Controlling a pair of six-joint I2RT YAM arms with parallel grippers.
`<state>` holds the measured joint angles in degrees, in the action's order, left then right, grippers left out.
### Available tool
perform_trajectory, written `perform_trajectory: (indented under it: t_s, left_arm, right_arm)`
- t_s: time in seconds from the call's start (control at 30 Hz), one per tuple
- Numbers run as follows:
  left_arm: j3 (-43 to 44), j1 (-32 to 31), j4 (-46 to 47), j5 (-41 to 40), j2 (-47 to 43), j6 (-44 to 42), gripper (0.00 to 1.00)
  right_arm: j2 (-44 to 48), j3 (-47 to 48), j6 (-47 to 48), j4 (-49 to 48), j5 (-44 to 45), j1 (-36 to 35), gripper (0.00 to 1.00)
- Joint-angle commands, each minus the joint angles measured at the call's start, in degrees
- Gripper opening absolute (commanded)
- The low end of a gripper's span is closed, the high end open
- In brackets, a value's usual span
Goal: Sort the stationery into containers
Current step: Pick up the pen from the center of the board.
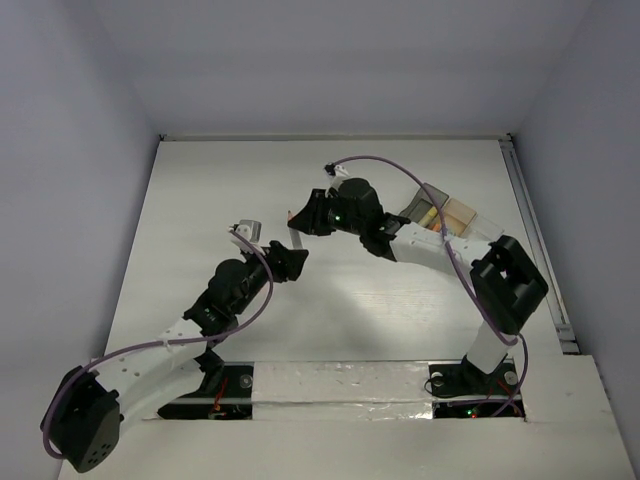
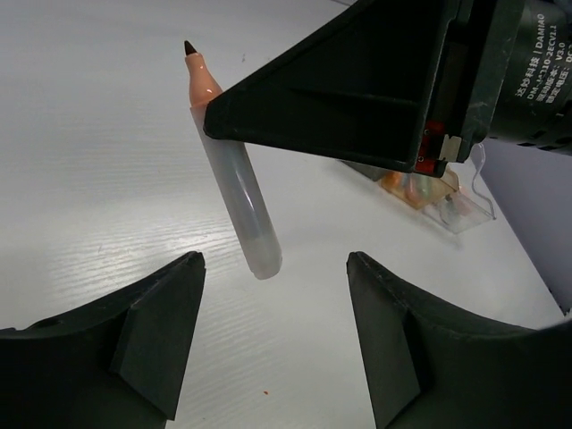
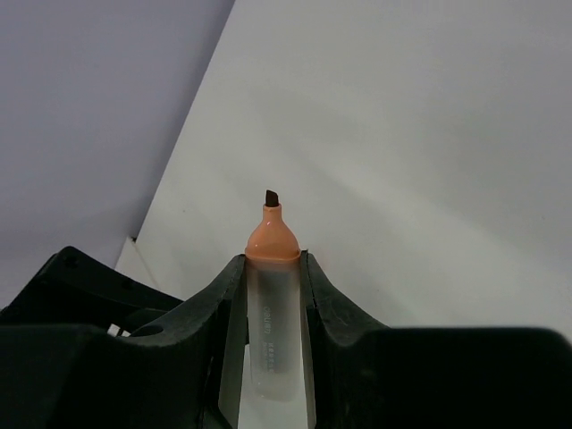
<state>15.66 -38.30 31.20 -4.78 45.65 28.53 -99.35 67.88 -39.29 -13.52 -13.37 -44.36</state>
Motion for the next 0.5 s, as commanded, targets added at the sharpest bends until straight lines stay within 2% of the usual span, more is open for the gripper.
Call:
perform_trajectory:
  t_s: [0.0, 0.33, 0.47]
  left_arm:
    - [1.1, 0.7, 4.4, 3.9, 0.6, 0.8, 0.61]
    - [1.0, 1.7, 4.4, 3.9, 0.7, 1.1, 0.52]
    - [1.0, 1.7, 4.2, 3.3, 0.3, 1.1, 0.44]
  right_arm:
    - [0.5, 0.2, -0.9, -5.3, -0.6, -1.1, 0.02]
    - [1.9, -1.6, -3.0, -7.6, -3.5, -2.7, 0.02]
    - [2.6, -2.3, -3.4, -7.8, -4.4, -2.7, 0.02]
